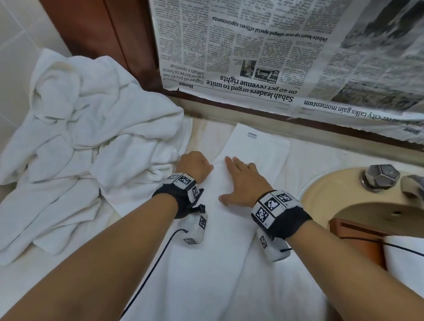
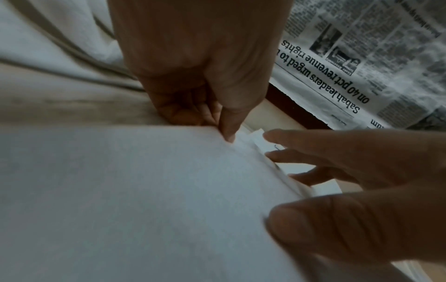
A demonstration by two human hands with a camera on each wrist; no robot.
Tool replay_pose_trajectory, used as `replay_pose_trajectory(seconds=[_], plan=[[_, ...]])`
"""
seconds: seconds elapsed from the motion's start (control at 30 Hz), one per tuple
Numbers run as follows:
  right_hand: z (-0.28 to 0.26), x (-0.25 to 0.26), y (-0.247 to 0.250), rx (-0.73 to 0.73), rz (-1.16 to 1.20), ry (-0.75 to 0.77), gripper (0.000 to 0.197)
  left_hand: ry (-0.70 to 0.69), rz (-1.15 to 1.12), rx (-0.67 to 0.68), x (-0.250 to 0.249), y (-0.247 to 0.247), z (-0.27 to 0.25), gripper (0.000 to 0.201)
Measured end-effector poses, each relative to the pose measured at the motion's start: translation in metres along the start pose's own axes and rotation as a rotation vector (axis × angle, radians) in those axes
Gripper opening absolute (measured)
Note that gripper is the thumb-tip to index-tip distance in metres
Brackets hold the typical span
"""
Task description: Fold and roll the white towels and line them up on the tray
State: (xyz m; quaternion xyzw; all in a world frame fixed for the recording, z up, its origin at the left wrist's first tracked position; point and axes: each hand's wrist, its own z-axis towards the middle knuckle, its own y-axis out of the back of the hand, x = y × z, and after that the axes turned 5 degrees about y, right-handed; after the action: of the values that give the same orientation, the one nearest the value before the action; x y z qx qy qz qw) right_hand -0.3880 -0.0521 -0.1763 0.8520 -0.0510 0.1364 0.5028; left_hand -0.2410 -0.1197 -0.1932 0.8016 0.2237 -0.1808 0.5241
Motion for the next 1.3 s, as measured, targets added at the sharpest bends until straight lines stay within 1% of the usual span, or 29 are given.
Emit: replay_pose_trajectory(seconds=[0.07,0.1,0.13,0.2,0.23,0.27,0.3,0.33,0.37,0.43,0.53,0.63,0.7,0.73,0.77,0.87,0.9,1.0,1.1,1.13,1.2,1.23,1.27,1.3], plan=[[-0.002,-0.001,0.000,0.009,-0.012,0.003,0.103,0.006,-0.017,-0.023,0.001,-0.002,-0.001,0.014],[-0.003,-0.002,-0.001,0.012,-0.016,0.003,0.102,-0.006,0.001,-0.030,0.000,-0.004,-0.002,0.018],[-0.004,-0.003,-0.001,0.015,-0.012,0.003,0.101,-0.058,0.051,-0.046,0.000,-0.007,-0.003,0.026],[-0.004,-0.006,-0.002,0.018,0.013,0.004,0.101,-0.256,0.191,-0.082,-0.001,-0.013,-0.007,0.044],[-0.004,-0.007,-0.003,0.016,0.034,0.004,0.101,-0.367,0.266,-0.058,-0.003,-0.016,-0.010,0.050],[-0.005,-0.008,-0.004,0.012,0.058,0.000,0.101,-0.454,0.354,0.006,-0.004,-0.020,-0.013,0.054],[-0.006,-0.008,-0.006,0.006,0.073,-0.012,0.100,-0.495,0.451,0.091,-0.004,-0.023,-0.015,0.056],[-0.009,-0.008,-0.009,0.005,0.065,-0.031,0.098,-0.490,0.547,0.164,-0.002,-0.025,-0.015,0.057],[-0.012,-0.007,-0.014,0.011,0.031,-0.049,0.095,-0.463,0.619,0.201,0.001,-0.027,-0.015,0.057],[-0.020,-0.009,-0.027,0.049,-0.080,-0.055,0.091,-0.414,0.682,0.207,0.010,-0.029,-0.012,0.058],[-0.031,-0.025,-0.039,0.112,-0.171,-0.011,0.088,-0.336,0.671,0.213,0.018,-0.027,-0.010,0.060],[-0.034,-0.040,-0.036,0.119,-0.172,0.026,0.087,-0.259,0.643,0.208,0.018,-0.023,-0.013,0.059],[-0.034,-0.043,-0.036,0.109,-0.173,0.032,0.087,-0.224,0.645,0.177,0.016,-0.023,-0.017,0.060],[-0.034,-0.043,-0.037,0.106,-0.177,0.032,0.088,-0.222,0.651,0.158,0.016,-0.024,-0.022,0.061],[-0.033,-0.043,-0.039,0.104,-0.180,0.032,0.088,-0.251,0.654,0.145,0.017,-0.025,-0.028,0.061],[-0.032,-0.043,-0.040,0.098,-0.180,0.029,0.091,-0.439,0.679,0.146,0.035,-0.030,-0.047,0.061],[-0.032,-0.043,-0.040,0.101,-0.178,0.027,0.091,-0.443,0.678,0.141,0.044,-0.030,-0.051,0.060],[-0.032,-0.042,-0.038,0.101,-0.198,0.019,0.090,-0.310,0.671,0.132,0.064,-0.017,-0.052,0.060],[-0.034,-0.037,-0.036,0.097,-0.181,-0.023,0.088,-0.256,0.710,0.156,0.071,-0.005,-0.064,0.061],[-0.035,-0.033,-0.036,0.079,-0.153,-0.052,0.087,-0.250,0.702,0.164,0.071,-0.002,-0.072,0.061],[-0.040,-0.017,-0.039,0.001,-0.076,-0.105,0.084,-0.238,0.607,0.179,0.073,-0.001,-0.091,0.061],[-0.045,-0.006,-0.044,-0.045,-0.041,-0.101,0.083,-0.246,0.555,0.190,0.077,-0.003,-0.102,0.062],[-0.052,0.008,-0.052,-0.079,-0.014,-0.064,0.082,-0.288,0.537,0.196,0.082,-0.007,-0.113,0.063],[-0.060,0.021,-0.063,-0.082,-0.002,-0.003,0.083,-0.354,0.556,0.188,0.089,-0.012,-0.123,0.064]])
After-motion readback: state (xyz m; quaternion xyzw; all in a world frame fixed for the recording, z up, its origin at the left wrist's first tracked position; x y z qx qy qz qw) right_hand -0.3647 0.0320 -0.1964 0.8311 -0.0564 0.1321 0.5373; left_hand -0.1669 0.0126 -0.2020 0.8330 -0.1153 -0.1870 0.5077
